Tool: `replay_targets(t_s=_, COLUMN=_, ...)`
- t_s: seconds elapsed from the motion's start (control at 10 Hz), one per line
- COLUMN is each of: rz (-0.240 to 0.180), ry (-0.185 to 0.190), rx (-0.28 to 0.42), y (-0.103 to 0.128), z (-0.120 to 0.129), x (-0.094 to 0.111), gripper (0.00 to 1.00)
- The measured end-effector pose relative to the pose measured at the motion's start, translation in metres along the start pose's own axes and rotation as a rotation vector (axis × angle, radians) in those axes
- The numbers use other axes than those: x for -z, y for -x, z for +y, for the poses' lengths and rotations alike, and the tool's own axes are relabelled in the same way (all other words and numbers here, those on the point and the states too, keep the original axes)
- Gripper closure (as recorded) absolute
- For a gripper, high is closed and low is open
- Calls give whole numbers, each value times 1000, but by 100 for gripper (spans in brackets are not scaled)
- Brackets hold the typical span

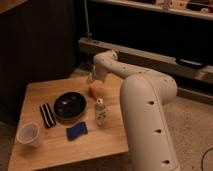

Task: Place the pepper in the ceramic cup

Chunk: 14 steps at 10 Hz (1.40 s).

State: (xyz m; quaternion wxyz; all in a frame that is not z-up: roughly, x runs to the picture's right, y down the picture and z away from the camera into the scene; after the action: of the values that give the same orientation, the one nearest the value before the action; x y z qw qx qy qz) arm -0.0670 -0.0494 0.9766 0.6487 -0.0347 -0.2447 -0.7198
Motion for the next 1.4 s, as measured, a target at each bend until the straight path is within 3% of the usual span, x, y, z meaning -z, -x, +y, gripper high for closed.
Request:
replay_targets(t_s=0.8, rz=-80, ry=15, rx=35, y=17, z=-12, x=-43, gripper=32)
replay_targets(t_s=1.0, rz=-90, ry=12, rx=36, y=18, z=-13, x=-47, gripper=47)
replay_targets(t_s=1.2, rz=-95, ry=13, rx=35, y=17, z=-11, x=-48, gripper=71)
replay_targets(t_s=1.4, rz=-97, ry=13, rx=36, y=18, z=-11, x=-49, gripper=76)
